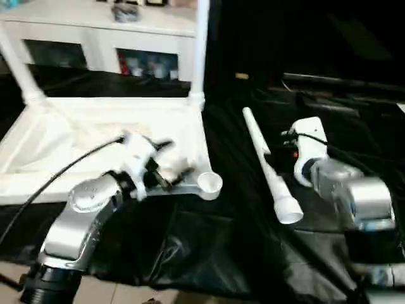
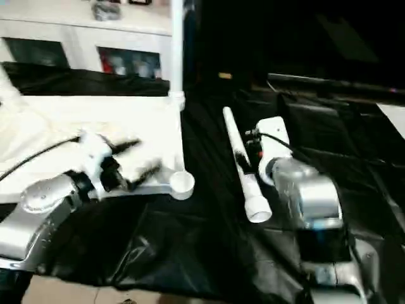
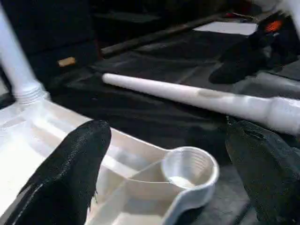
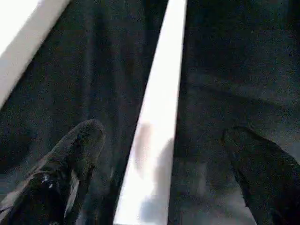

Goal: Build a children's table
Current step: Pick table leg

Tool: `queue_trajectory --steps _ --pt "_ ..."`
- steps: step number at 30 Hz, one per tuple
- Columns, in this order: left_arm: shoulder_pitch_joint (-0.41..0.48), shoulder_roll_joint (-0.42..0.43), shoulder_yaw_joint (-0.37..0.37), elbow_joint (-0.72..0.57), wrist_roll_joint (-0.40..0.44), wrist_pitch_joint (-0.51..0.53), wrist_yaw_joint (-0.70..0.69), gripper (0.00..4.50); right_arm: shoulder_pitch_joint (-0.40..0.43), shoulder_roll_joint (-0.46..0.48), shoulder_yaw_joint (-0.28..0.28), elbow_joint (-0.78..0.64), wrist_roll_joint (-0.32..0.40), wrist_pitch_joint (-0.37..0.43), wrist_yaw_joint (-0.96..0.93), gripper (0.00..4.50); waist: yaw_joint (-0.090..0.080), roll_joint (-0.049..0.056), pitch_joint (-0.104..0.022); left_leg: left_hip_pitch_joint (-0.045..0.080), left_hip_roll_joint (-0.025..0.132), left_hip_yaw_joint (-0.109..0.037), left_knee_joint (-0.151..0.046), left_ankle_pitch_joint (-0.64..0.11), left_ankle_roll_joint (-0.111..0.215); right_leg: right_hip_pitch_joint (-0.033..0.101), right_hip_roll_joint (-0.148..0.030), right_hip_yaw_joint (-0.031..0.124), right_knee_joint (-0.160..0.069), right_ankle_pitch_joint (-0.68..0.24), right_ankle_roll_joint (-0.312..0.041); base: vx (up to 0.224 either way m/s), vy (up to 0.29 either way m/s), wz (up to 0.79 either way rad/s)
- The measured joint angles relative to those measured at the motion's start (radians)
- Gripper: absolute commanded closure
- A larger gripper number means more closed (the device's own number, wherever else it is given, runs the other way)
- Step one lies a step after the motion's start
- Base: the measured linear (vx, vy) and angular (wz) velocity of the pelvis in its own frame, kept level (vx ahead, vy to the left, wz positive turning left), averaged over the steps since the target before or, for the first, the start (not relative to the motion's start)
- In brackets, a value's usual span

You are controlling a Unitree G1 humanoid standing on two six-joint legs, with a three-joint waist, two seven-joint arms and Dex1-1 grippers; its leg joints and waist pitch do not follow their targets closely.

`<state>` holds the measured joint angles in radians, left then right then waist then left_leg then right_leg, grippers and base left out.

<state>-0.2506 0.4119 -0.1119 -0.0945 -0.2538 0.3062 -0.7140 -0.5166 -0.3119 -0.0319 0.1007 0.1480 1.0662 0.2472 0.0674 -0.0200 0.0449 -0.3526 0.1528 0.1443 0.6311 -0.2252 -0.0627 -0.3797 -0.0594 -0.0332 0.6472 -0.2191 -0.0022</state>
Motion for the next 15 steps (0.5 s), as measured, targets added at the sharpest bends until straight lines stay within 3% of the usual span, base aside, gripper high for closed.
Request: queue_trajectory --steps 8,15 --pt "-0.028 0.001 -0.049 -0.018 -0.028 0.071 -0.061 0.02 -0.047 -0.005 0.008 0.187 0.037 0.023 0.082 0.0 0.009 0.001 0.0 0.0 0.006 0.004 -0.009 0.006 -0.005 -0.003 0.001 -0.006 0.0 0.004 -0.007 0.0 0.0 0.0" --pt "-0.028 0.061 -0.071 -0.072 -0.078 0.18 -0.137 0.0 -0.083 -0.007 0.025 0.266 0.042 0.044 0.125 0.64 0.023 0.001 0.0 -0.002 0.013 0.011 -0.01 0.01 -0.006 -0.005 0.002 -0.008 -0.001 0.0 -0.01 0.0 0.0 0.0"
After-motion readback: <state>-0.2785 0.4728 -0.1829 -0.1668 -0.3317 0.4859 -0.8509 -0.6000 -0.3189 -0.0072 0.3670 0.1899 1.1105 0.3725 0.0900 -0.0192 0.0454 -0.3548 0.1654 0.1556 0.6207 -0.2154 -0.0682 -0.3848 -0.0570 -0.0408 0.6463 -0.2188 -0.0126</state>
